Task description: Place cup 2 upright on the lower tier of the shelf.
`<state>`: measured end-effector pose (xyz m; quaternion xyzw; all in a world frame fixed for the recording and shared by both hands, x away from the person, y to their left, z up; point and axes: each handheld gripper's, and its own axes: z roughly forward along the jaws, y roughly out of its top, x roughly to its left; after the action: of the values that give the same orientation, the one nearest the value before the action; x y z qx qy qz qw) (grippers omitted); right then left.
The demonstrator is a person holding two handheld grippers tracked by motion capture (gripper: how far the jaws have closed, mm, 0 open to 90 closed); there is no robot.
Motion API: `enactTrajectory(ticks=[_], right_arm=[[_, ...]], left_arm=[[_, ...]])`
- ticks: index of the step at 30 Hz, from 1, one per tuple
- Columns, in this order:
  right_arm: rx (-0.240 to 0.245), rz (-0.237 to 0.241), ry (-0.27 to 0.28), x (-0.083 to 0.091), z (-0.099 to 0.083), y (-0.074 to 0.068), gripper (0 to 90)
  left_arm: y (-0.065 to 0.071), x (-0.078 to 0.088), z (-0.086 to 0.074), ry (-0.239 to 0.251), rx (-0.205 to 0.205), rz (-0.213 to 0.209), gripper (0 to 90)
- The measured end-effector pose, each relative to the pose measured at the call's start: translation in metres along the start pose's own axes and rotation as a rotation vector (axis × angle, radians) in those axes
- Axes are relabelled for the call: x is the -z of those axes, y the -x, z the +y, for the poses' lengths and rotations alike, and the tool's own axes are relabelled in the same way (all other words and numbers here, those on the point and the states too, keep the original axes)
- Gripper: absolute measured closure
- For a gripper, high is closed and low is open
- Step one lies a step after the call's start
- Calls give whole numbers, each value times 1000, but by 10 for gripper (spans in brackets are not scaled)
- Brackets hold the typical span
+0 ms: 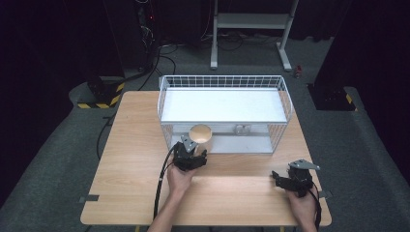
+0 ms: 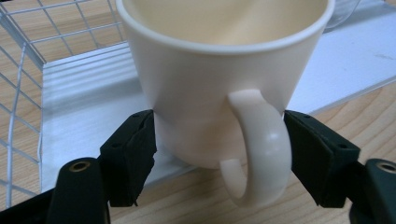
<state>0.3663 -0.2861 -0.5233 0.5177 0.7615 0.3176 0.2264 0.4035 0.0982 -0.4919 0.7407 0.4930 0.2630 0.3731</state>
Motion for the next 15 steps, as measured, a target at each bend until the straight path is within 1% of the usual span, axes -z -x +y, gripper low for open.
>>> enactTrajectory(ticks=[5, 7, 10, 14, 15], right_arm=[[-1, 0, -1, 0, 0, 0, 221], [-1, 0, -1, 0, 0, 0, 221], [-1, 0, -1, 0, 0, 0, 220], [2, 0, 1, 0, 0, 0, 221], [0, 0, 0, 0, 0, 0, 220]], left_arm=[[0, -1, 2, 5, 2, 12, 300], [-1, -1, 2, 3, -11, 15, 305], [-1, -2, 3, -1, 0, 15, 320], [-1, -3, 5, 8, -5, 21, 354], [-2, -3, 5, 8, 0, 19, 363]])
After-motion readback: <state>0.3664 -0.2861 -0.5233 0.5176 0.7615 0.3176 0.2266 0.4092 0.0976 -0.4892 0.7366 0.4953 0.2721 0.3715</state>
